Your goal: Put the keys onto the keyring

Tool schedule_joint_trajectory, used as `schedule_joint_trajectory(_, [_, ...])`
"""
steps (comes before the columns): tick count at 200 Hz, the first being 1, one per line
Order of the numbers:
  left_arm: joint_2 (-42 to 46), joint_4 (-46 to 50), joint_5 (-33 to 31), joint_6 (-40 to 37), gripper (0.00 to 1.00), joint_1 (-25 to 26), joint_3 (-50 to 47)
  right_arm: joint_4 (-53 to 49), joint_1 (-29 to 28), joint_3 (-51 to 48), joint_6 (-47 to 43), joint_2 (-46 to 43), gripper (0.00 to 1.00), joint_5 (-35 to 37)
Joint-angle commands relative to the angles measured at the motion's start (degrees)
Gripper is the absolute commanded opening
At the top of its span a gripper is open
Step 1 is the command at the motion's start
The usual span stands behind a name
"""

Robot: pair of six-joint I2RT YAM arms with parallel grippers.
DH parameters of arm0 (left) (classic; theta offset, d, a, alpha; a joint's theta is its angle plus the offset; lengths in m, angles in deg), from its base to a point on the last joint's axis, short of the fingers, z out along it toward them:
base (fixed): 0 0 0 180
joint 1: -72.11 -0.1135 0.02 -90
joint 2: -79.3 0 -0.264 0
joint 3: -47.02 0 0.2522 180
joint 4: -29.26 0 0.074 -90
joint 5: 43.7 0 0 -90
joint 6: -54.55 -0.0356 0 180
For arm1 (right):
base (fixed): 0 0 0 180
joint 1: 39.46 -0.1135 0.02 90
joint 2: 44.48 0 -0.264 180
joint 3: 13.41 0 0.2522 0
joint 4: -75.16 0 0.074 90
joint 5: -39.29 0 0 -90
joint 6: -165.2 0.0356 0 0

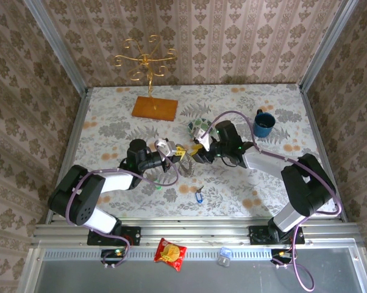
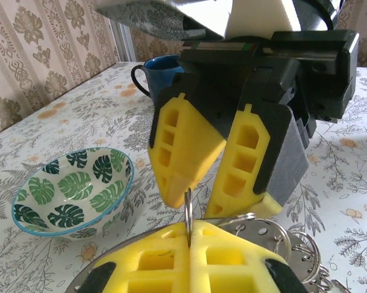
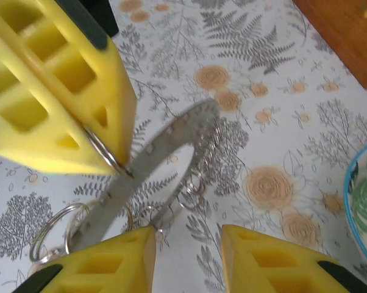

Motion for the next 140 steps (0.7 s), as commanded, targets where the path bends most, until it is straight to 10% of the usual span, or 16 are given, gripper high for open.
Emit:
schedule_joint_trajectory(1, [0.70,1.06,1.41,-0.67,0.00,-0.25,0.30,4.92,-0.26,2.13,-0.50,0.81,0.35,-2.76])
schedule_joint_trajectory(140, [0.19,-1.21,4.00,0.98,0.00,-1.33,0.49,2.38,-0.59,3.48,-5.41,0.79,0.27,-9.20])
